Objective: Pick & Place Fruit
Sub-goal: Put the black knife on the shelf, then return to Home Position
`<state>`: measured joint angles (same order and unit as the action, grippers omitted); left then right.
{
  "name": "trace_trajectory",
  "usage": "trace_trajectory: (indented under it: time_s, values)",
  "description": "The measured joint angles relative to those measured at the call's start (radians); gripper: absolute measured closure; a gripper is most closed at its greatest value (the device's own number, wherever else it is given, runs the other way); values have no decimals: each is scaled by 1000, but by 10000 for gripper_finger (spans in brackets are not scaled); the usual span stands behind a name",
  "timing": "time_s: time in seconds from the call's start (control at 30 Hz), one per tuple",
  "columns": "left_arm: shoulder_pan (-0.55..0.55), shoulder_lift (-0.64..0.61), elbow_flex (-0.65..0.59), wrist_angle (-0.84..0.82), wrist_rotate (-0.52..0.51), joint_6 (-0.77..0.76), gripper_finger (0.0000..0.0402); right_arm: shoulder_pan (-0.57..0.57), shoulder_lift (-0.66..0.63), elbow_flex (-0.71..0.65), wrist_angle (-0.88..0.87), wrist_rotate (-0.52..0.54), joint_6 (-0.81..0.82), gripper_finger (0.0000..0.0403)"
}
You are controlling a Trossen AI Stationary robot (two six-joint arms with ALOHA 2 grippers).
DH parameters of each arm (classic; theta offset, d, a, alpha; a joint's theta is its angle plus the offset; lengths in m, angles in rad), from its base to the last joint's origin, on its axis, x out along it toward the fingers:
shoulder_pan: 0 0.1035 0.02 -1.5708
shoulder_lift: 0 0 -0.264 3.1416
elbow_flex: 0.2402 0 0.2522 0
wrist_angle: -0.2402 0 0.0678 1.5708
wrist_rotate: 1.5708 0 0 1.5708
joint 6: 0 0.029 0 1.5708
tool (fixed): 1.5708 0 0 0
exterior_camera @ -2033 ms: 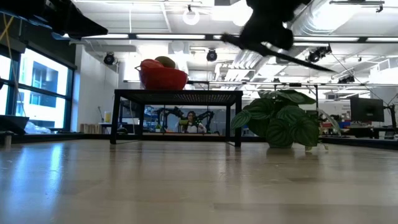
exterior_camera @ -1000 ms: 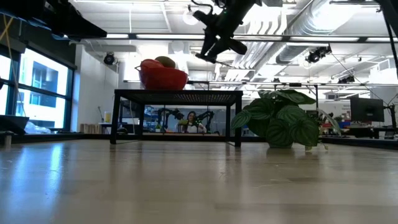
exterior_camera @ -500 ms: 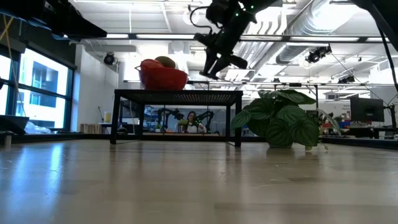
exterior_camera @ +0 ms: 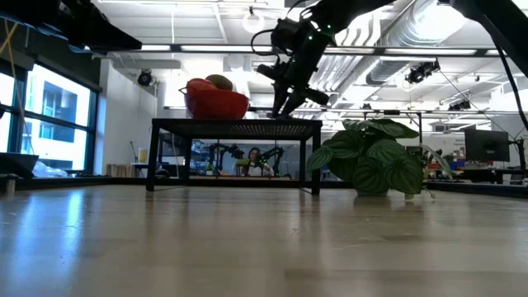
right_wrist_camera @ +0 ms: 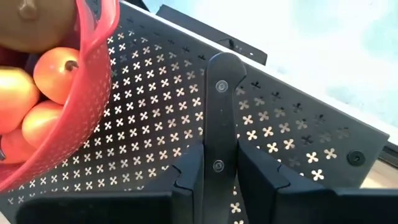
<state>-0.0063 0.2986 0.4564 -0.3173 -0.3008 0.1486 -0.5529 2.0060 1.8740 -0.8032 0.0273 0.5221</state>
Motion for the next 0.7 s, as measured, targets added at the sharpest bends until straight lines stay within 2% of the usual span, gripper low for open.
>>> trace_trajectory:
  time_s: [0.17, 0.4, 0.7]
  values:
    - [0, 0, 0, 0, 0, 0, 402, -11, 0, 0, -4, -7, 5, 320]
    - [0, 0, 0, 0, 0, 0, 402, -20, 16, -2, 4, -4, -12, 325]
    - [0, 0, 0, 0, 0, 0, 402, -20, 14, -2, 70, -29, -30, 257]
